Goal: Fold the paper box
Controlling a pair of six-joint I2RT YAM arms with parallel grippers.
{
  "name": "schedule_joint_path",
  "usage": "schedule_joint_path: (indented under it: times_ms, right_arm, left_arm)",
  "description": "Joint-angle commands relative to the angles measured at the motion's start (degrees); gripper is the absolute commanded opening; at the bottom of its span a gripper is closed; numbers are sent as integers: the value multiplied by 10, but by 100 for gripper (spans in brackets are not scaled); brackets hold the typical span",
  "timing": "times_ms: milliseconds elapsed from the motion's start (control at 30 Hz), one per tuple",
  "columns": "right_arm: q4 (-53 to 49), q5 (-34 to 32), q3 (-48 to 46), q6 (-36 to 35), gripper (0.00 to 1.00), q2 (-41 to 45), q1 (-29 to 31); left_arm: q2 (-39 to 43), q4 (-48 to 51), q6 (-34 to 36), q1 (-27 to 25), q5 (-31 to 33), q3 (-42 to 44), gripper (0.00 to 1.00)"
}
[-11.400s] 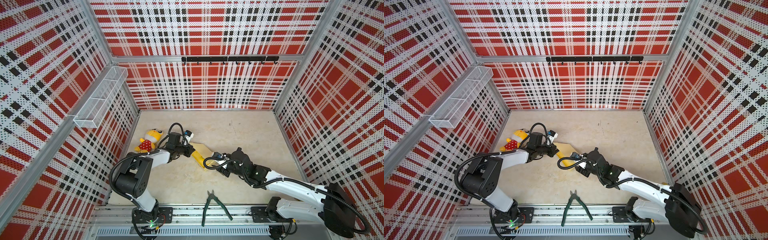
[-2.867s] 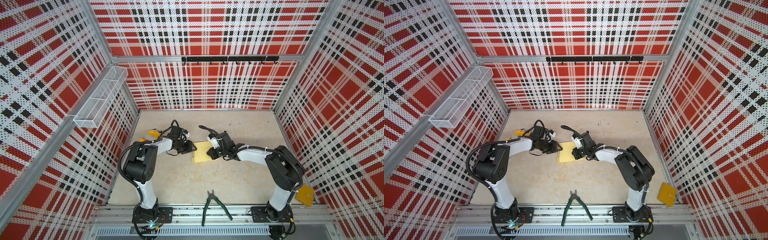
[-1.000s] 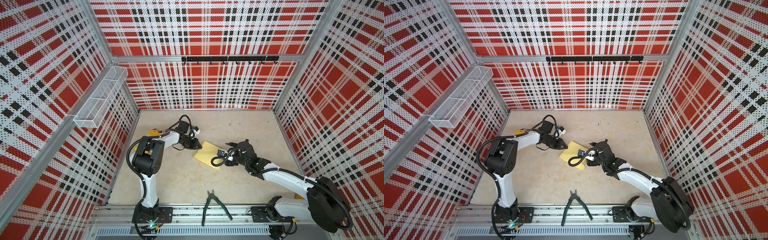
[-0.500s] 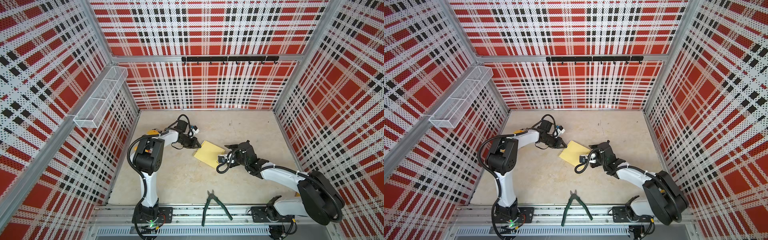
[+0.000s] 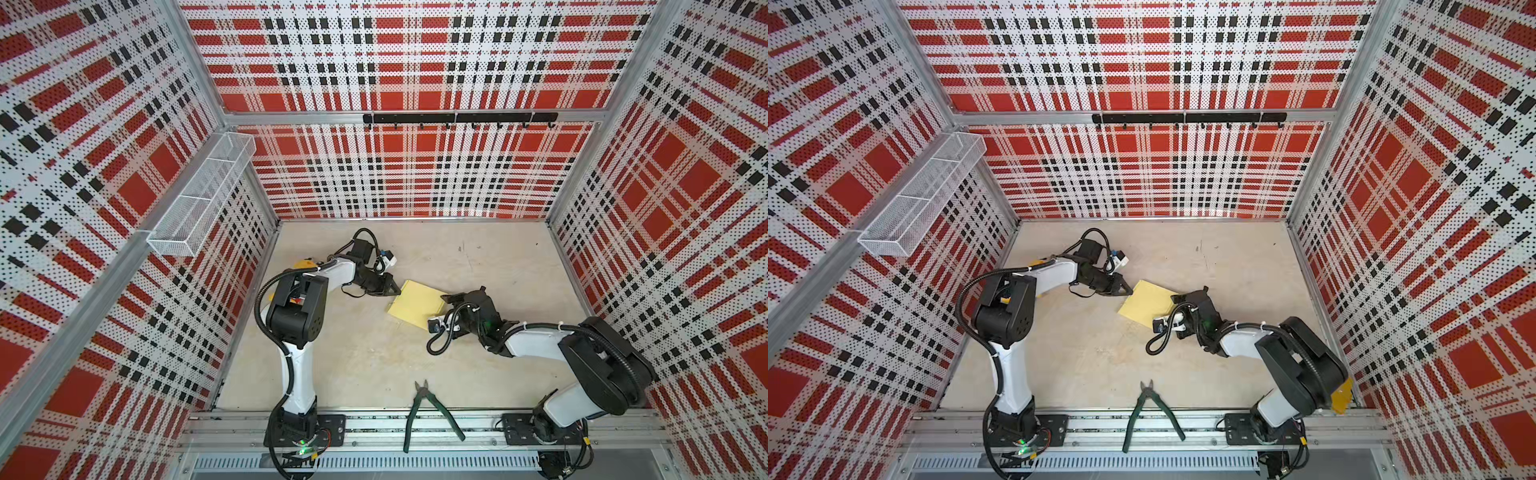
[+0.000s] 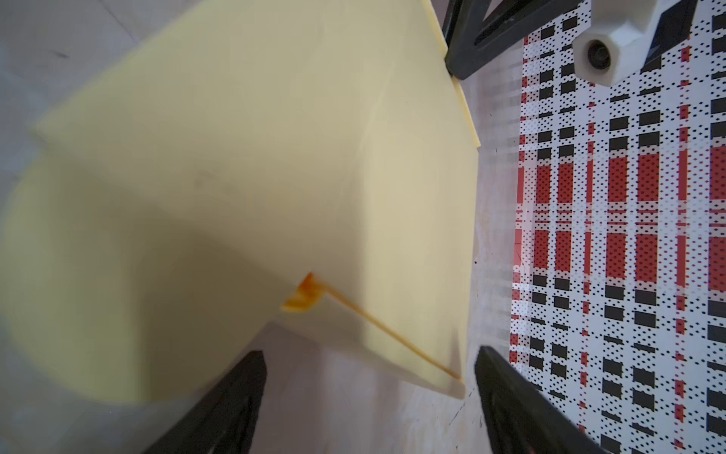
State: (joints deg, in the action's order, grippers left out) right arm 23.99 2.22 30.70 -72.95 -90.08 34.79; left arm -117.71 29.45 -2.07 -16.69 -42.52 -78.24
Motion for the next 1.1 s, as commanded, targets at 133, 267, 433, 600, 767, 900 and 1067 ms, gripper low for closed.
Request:
schedule_joint_path:
  times_ms: [133, 267, 433, 600, 767, 900, 1067]
  right_arm:
    - [96, 12, 16, -4, 82, -38, 6]
    - [107, 23, 25, 11, 78, -47, 10]
    - [119, 31, 33, 45, 65, -46, 10]
    - [96, 53, 38, 82, 54, -37, 9]
    - [37, 96, 53, 146, 51, -7, 6]
    - [-6, 159, 66, 240, 48, 24, -7]
    - [-7, 269, 73, 377, 45, 33, -25]
  left_arm:
    - [-34, 26, 8, -3, 33, -1, 12]
    - [-35, 26, 4, -3, 21, -2, 12]
    - [-28, 26, -3, -3, 8, -2, 15]
    - [12, 22, -17, -3, -11, -12, 31]
    - [75, 74, 23, 6, -15, -66, 45]
    - [121, 137, 101, 41, -17, -146, 52]
    - [177, 206, 326, 45, -36, -211, 65]
